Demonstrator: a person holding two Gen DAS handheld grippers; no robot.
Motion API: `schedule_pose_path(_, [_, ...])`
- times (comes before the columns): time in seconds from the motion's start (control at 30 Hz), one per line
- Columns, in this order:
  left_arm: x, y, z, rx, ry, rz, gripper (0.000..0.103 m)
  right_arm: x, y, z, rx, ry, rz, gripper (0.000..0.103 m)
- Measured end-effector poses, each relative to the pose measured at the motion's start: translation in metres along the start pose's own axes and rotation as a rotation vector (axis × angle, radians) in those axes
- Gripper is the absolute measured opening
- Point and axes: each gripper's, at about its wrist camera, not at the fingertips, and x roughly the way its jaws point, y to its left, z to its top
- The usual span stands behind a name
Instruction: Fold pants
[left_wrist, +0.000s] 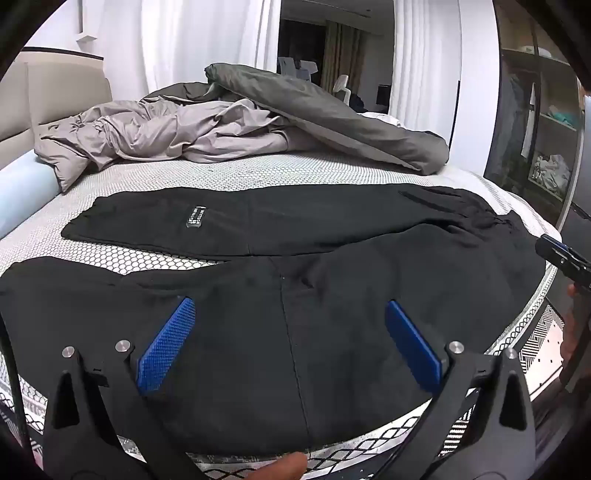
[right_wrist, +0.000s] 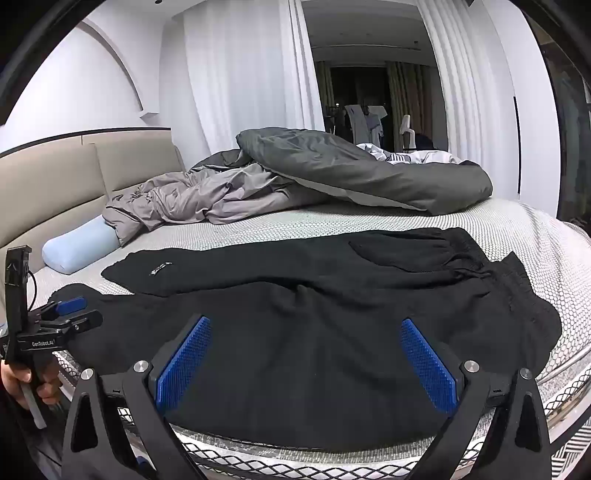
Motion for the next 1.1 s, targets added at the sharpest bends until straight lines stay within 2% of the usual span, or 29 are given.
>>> schedule_pose_path(0.3, [0.007, -0.010, 0.003, 0.001, 0.031, 0.001, 0.102, -0.002, 0.000, 0.000, -0.008, -0.007, -0.006, 0.103])
schedule_pose_path(0.37, [0.003, 0.003, 0.001, -0.020, 0.005, 0.007, 0.102, -0.002, 0.001, 0.000, -0.009, -0.004, -0.007, 0.103])
schedule_pose_path(1.1, [0.002, 0.006, 0.001, -0.024, 0.002, 0.005, 0.102, 0.000, -0.003, 0.001, -0.009, -0.002, -0.012, 0.103])
